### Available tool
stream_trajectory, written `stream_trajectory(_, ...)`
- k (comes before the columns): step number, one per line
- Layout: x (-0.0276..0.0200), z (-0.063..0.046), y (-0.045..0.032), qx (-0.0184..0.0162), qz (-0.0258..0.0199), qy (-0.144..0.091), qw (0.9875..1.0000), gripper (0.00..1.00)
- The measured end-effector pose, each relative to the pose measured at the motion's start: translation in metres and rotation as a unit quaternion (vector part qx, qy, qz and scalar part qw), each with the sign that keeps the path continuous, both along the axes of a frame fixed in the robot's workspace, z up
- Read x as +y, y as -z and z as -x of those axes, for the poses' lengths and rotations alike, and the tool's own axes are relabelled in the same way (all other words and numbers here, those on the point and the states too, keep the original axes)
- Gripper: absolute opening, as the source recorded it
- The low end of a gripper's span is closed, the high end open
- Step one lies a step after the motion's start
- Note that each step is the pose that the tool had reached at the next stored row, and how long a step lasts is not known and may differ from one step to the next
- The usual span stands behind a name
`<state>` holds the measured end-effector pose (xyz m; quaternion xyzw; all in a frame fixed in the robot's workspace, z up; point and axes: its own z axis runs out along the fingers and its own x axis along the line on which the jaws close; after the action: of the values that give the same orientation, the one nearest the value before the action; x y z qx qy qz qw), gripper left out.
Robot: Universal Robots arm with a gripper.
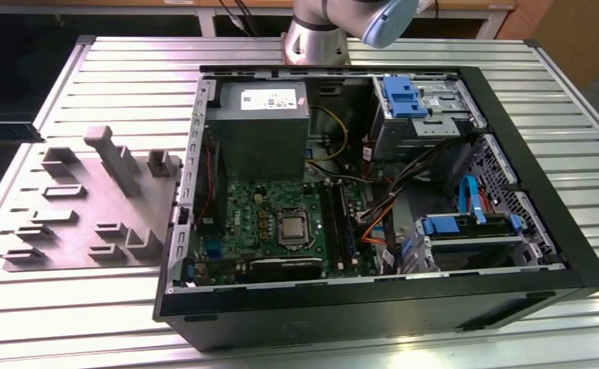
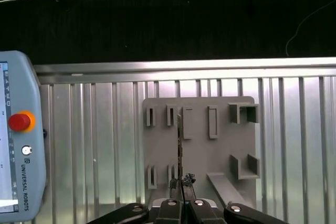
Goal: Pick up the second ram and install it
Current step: 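Pick up the second ram and move it above second insertion slot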
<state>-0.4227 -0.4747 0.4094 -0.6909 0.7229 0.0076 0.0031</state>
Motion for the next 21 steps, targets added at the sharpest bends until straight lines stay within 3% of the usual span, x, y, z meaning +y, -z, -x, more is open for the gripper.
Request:
stream_trajectory(15, 0.0000, 0.000, -0.0447, -0.0003, -0.0001, 0.001, 1.0000, 0.11)
stream_trajectory(19, 0.0000, 0.000, -0.0529, -0.0003, 0.0000, 0.002, 1.0000, 0.11)
stream_trajectory(21, 0.0000, 0.000, -0.0531, -0.0004, 0.0000, 0.002, 1.0000, 0.11)
